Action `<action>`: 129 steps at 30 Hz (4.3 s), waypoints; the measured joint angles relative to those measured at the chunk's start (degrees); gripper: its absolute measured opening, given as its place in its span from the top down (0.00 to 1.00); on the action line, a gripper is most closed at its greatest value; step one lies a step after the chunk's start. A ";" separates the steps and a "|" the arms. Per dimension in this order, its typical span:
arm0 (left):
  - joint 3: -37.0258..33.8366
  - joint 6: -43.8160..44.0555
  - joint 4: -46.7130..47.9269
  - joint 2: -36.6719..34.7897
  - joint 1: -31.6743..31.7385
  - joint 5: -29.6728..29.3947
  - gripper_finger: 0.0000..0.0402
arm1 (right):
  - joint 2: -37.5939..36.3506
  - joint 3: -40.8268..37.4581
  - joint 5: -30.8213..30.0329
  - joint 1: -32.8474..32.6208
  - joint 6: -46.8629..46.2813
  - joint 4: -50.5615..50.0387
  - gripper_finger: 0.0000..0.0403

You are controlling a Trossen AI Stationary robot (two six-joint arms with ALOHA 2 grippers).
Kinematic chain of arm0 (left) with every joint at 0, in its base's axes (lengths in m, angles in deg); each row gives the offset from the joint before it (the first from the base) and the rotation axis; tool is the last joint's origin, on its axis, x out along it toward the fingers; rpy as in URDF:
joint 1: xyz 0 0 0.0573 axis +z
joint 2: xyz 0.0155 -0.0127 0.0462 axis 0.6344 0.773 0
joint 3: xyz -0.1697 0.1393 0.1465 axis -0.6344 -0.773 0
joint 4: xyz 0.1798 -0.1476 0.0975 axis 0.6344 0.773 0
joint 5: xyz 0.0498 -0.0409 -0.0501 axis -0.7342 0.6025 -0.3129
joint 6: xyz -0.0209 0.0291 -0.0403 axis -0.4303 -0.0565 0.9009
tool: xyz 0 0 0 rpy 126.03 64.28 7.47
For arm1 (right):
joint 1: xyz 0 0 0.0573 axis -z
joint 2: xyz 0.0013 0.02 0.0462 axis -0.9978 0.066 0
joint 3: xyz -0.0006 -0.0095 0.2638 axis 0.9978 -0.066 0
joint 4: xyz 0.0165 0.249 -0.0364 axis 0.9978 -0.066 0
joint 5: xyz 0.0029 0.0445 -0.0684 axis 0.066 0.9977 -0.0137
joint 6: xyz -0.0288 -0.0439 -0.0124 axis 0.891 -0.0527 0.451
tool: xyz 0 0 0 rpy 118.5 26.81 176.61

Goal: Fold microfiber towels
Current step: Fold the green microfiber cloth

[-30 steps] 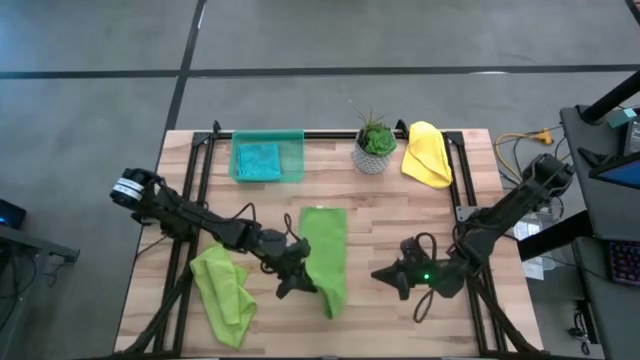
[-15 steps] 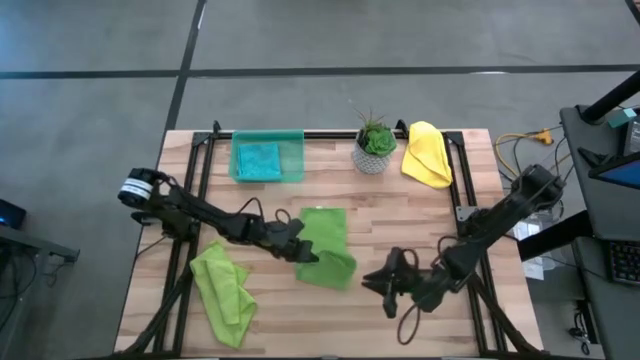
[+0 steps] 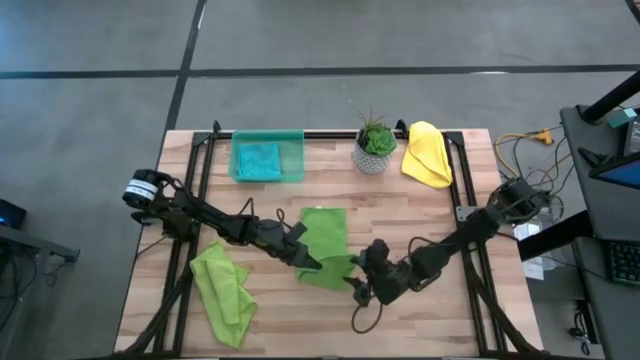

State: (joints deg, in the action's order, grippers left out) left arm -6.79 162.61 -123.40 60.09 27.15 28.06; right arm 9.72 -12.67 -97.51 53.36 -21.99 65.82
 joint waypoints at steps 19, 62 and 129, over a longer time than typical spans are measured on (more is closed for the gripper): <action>0.50 -1.86 -1.35 -0.10 0.00 1.12 1.00 | -3.84 -1.80 4.74 5.80 10.03 -8.01 0.38; 1.87 -16.02 4.00 -3.53 -9.41 8.20 1.00 | -6.14 13.04 32.85 4.83 14.82 -19.85 0.98; 6.25 -60.13 25.24 -13.75 3.70 -11.52 0.96 | -2.99 10.22 53.85 29.45 58.61 -15.80 0.98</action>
State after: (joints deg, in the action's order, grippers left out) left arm -0.54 102.48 -98.16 46.34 30.85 16.53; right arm 6.72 -2.46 -43.66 82.81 36.62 50.01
